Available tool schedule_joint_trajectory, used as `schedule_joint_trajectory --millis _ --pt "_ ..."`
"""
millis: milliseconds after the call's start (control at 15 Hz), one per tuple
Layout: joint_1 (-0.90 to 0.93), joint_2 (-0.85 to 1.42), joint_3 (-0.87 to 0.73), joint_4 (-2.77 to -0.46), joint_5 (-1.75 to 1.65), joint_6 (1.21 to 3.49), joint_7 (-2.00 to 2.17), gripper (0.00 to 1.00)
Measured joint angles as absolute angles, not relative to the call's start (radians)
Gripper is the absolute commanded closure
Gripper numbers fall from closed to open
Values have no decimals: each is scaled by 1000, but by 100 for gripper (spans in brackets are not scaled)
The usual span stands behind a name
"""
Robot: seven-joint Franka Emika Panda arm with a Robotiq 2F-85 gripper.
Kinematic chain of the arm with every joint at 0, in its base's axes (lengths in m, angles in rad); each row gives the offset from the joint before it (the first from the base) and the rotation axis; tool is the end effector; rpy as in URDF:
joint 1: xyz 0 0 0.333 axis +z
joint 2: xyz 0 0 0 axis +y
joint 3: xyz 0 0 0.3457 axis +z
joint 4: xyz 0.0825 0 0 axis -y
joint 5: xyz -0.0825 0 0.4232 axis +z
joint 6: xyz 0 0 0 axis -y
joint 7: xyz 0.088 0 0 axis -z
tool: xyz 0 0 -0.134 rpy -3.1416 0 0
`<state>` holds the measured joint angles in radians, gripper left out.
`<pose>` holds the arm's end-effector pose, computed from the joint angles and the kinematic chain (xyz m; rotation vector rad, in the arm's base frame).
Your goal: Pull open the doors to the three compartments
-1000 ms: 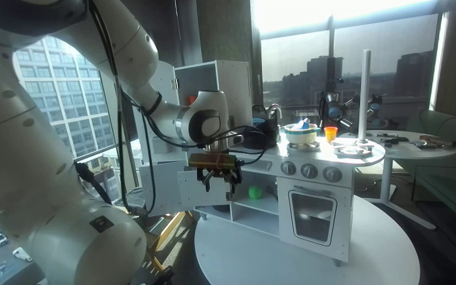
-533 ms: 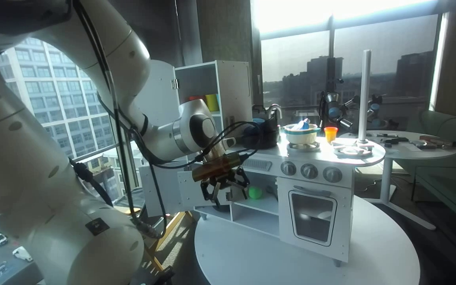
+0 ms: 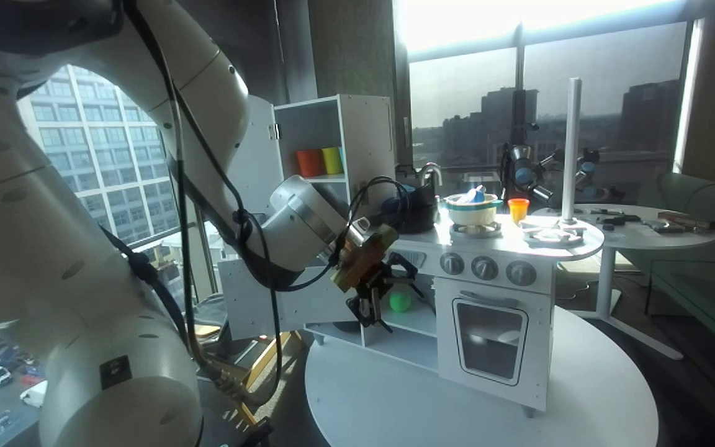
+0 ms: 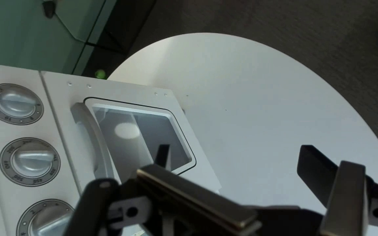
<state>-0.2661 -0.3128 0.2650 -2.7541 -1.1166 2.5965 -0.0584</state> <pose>0.4127 -0.0037 0.2915 2.1398 1.1770 0.0824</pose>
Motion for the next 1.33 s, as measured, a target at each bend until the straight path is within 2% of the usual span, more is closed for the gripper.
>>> schedule_joint_trajectory --millis 267,867,1133,1333 --pt "-386 -293 366 -2702 -1458 2620 195 0" --pt "-402 -124 323 -2528 -1939 2549 895 0" --pt "-230 -11 156 -2505 -2097 2506 1181 0" --pt "-177 67 81 -2514 -2228 2505 1370 0"
